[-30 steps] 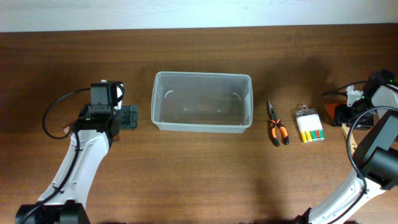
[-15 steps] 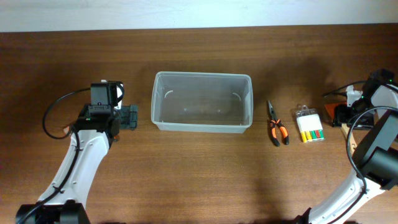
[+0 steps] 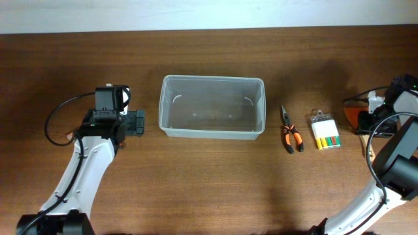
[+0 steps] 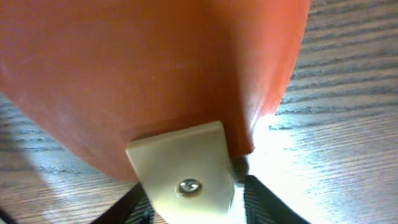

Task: Pack container
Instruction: 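Close right gripper on the orange scraper blade, then carry the scraper into the clear container and release it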

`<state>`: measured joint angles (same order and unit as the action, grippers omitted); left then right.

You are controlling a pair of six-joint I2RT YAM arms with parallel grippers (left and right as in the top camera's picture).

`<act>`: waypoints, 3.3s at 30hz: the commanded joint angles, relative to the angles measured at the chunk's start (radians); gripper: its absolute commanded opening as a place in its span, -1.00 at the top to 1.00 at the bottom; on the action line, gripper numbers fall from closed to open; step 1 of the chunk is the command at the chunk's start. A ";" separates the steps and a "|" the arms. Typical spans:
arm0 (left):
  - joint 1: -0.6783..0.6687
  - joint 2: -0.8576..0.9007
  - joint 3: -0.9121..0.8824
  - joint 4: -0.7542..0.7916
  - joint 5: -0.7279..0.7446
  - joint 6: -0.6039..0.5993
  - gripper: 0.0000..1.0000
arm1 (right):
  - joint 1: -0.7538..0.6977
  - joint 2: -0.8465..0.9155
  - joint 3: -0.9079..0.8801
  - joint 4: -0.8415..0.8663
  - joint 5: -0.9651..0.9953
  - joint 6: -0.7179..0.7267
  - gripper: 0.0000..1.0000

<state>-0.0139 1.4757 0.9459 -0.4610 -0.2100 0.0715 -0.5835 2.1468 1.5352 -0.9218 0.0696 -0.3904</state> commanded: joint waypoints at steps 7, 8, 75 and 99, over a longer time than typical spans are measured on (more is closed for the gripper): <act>-0.003 0.006 0.018 0.000 0.008 0.016 -0.98 | -0.013 0.065 -0.023 0.000 0.039 0.023 0.17; -0.003 0.006 0.018 0.000 0.008 0.016 -0.98 | -0.013 0.065 -0.023 0.002 0.040 0.023 0.17; -0.003 0.006 0.018 0.000 0.008 0.016 -0.98 | 0.028 0.064 -0.023 0.084 -0.066 0.150 0.43; -0.003 0.006 0.018 0.000 0.008 0.016 -0.98 | 0.089 0.037 0.449 -0.412 -0.150 0.280 0.82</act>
<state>-0.0139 1.4757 0.9459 -0.4606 -0.2100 0.0715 -0.5442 2.2135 1.8763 -1.2850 -0.0559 -0.1261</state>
